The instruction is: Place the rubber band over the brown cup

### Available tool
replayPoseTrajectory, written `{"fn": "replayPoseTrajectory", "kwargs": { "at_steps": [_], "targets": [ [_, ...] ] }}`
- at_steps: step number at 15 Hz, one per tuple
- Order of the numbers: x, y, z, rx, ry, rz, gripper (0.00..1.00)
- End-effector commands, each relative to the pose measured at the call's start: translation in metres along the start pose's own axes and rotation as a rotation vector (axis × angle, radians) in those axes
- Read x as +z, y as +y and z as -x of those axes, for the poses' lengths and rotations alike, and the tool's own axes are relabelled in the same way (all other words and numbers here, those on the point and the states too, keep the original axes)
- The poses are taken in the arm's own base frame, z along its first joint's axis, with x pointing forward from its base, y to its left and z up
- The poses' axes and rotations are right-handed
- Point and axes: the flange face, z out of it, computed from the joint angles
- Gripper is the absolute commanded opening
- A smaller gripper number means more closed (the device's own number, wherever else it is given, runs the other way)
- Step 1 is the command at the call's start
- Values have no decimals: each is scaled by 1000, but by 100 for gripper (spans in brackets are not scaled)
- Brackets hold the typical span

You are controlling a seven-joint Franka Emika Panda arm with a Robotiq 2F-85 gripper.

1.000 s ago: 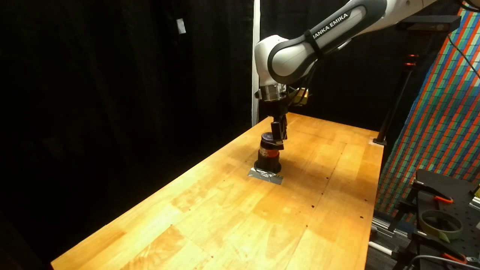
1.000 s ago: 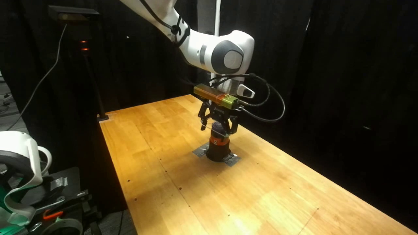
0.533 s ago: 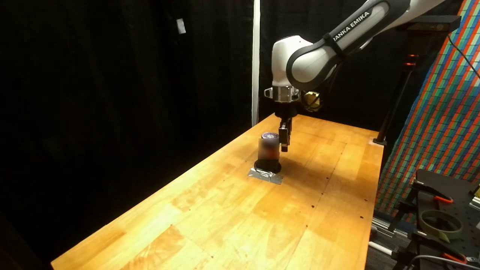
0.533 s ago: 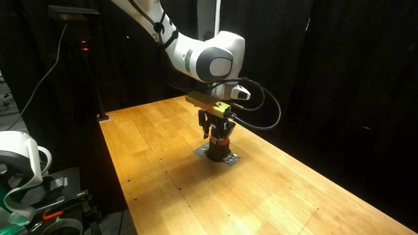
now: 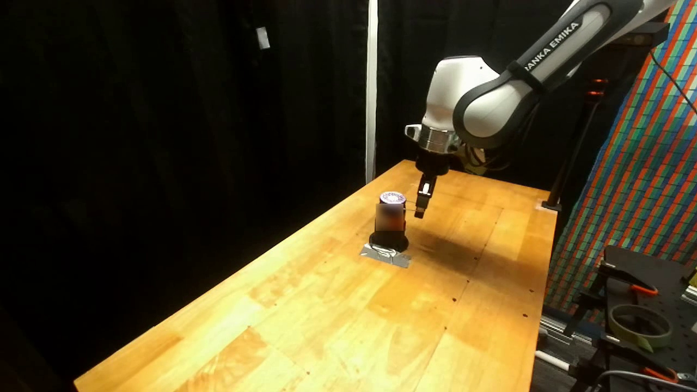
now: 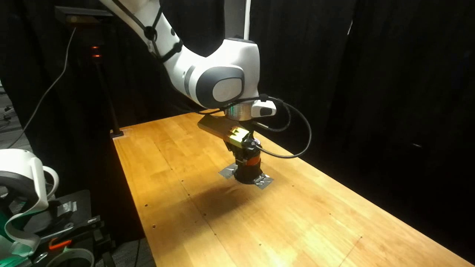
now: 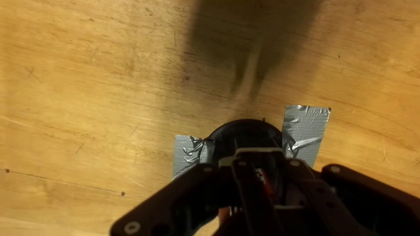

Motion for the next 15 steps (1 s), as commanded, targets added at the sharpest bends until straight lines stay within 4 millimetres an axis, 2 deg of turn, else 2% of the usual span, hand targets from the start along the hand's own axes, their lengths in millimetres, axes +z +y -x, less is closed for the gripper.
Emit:
{"fn": "replayPoseTrajectory", "kwargs": {
  "at_steps": [1, 7, 11, 15],
  "targets": [
    [-10, -2, 32, -24, 93, 17, 22],
    [4, -15, 70, -143, 278, 59, 20],
    [12, -25, 94, -224, 437, 61, 22],
    [9, -21, 124, -238, 660, 59, 20]
  ]
}}
